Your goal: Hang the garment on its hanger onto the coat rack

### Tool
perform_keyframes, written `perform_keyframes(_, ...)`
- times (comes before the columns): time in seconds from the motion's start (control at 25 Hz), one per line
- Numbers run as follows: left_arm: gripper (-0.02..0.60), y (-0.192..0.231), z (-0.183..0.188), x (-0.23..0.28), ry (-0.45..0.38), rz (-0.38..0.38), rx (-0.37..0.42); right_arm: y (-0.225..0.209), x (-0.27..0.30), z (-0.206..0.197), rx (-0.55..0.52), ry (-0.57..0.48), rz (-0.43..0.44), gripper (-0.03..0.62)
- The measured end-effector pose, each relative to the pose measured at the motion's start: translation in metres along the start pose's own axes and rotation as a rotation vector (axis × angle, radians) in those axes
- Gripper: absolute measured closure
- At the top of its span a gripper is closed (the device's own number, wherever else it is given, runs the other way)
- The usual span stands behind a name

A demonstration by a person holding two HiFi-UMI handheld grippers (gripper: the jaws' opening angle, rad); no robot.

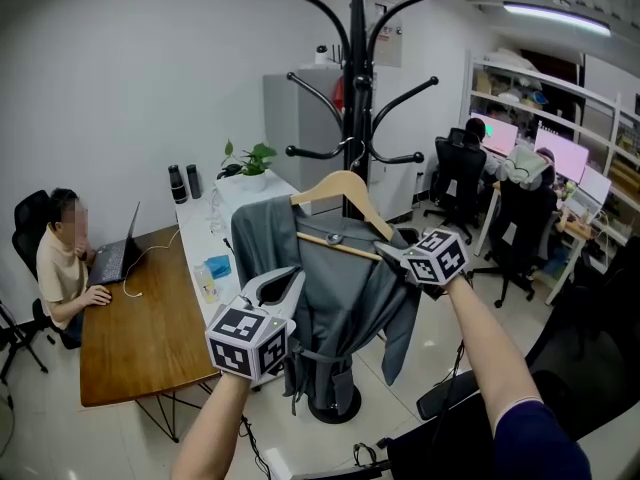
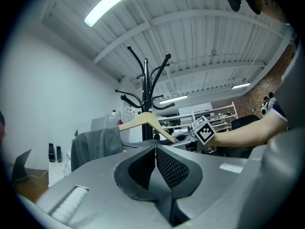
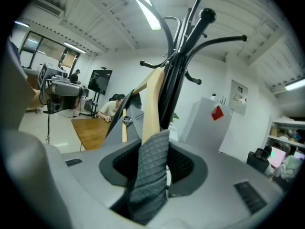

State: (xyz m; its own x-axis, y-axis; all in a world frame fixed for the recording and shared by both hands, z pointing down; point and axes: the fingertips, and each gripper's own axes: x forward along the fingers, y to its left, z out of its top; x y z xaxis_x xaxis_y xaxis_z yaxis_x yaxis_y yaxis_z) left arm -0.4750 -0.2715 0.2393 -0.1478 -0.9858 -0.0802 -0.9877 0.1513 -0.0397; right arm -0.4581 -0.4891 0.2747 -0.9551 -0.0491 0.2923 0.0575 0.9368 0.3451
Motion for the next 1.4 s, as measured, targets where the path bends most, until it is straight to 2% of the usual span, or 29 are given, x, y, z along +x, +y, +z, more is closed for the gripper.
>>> perform_keyframes(0.04,0.581,0.0,-0.001,-0.002,0.0,-0.002,0.0,-0.002,-0.003,-0.001,0.013,-0.008,-0.027,0.368)
perform_keyframes(0.08,0.581,0.0,-0.001,-0.005,0.001,-0.006,0.0,-0.003,-0.006,-0.002,0.02,-0.016,-0.053,0.327)
perform_keyframes(0.12,0.581,0.0,-0.003,-0.007,0.002,-0.011,-0.001,-0.004,-0.011,-0.002,0.022,-0.026,-0.082,0.315)
perform_keyframes(0.32,0.581,-0.016,-0.014,-0.017,0.024,-0.055,-0.02,0.005,-0.061,0.013,-0.016,-0.109,-0.232,0.312)
perform_keyframes(0.52,0.581,-0.032,-0.034,-0.028,0.058,-0.109,-0.058,0.051,-0.096,0.031,-0.056,-0.149,-0.251,0.313)
perform_keyframes(0.64,0.581,-0.042,-0.044,-0.035,0.071,-0.14,-0.074,0.083,-0.104,0.024,0.002,-0.165,-0.246,0.313)
perform_keyframes(0.84,0.581,-0.062,-0.069,-0.046,0.102,-0.19,-0.114,0.14,-0.112,-0.011,0.182,-0.191,-0.245,0.313)
perform_keyframes(0.96,0.581,-0.073,-0.081,-0.051,0.117,-0.22,-0.14,0.173,-0.116,-0.025,0.279,-0.213,-0.248,0.348)
perform_keyframes(1.08,0.581,-0.083,-0.09,-0.058,0.126,-0.241,-0.155,0.197,-0.121,-0.03,0.331,-0.223,-0.25,0.37)
perform_keyframes(1.12,0.581,-0.084,-0.092,-0.061,0.126,-0.244,-0.158,0.205,-0.123,-0.031,0.336,-0.228,-0.25,0.431)
perform_keyframes(1.24,0.581,-0.086,-0.096,-0.067,0.124,-0.247,-0.165,0.22,-0.129,-0.033,0.334,-0.241,-0.255,0.526)
perform_keyframes(1.4,0.581,-0.087,-0.101,-0.07,0.13,-0.246,-0.177,0.23,-0.129,-0.039,0.331,-0.224,-0.253,0.594)
